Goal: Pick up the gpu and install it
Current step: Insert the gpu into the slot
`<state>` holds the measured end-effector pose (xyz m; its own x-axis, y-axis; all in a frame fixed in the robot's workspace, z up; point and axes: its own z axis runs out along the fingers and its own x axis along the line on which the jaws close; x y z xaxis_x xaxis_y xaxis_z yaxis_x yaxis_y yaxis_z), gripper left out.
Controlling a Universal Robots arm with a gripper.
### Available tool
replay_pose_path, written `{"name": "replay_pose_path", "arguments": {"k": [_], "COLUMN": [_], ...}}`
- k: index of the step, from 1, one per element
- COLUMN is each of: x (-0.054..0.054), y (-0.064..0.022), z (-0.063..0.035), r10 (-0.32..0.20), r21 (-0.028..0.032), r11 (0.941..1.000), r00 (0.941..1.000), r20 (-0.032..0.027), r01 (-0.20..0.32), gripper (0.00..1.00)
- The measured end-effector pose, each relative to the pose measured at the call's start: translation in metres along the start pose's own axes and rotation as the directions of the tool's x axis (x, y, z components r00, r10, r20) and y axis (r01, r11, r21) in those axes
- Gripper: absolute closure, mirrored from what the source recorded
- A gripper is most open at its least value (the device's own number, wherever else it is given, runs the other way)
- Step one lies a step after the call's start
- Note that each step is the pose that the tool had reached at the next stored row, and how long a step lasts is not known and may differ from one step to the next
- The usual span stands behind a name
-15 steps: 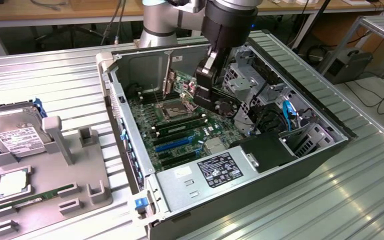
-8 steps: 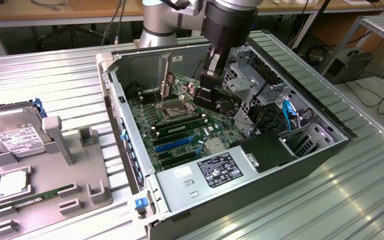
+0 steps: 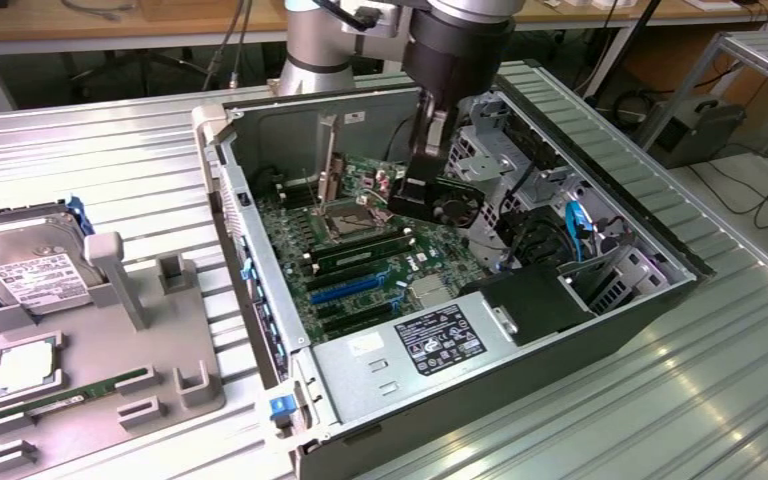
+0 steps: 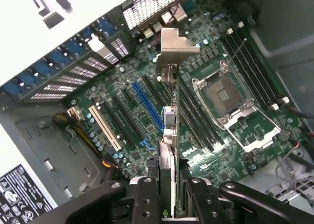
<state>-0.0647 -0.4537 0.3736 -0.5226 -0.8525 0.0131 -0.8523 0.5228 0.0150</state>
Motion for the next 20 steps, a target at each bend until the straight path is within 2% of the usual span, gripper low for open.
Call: {"name": "replay_pose_path", "arguments": {"k": [2,5,10,15,18,20], "x": [0.0000,0.0000,0.0000,-0.0001,-0.0001,-0.0001], "y": [0.0000,0.0000,-0.0001,-0.0001,-0.0001,-0.0002], "z": [0.0007,0.0014,0.0035,0.0063,0.0081,0.0094], "r10": [-0.039,-0.102,-0.195,-0.284,-0.343,-0.387], "r21": [0.0005,0.0015,0.0031,0.0039,0.0044,0.0047], "r11": [0.9993,0.9948,0.9808,0.9588,0.9391,0.9219], "r00": [0.9993,0.9948,0.9808,0.9588,0.9391,0.9219], "r20": [-0.0005,-0.0014,-0.0027,-0.0044,-0.0056,-0.0065], "r01": [0.039,0.102,0.195,0.284,0.344,0.387], "gripper": [0.74,0.74,0.74,0.74,0.74,0.74]}}
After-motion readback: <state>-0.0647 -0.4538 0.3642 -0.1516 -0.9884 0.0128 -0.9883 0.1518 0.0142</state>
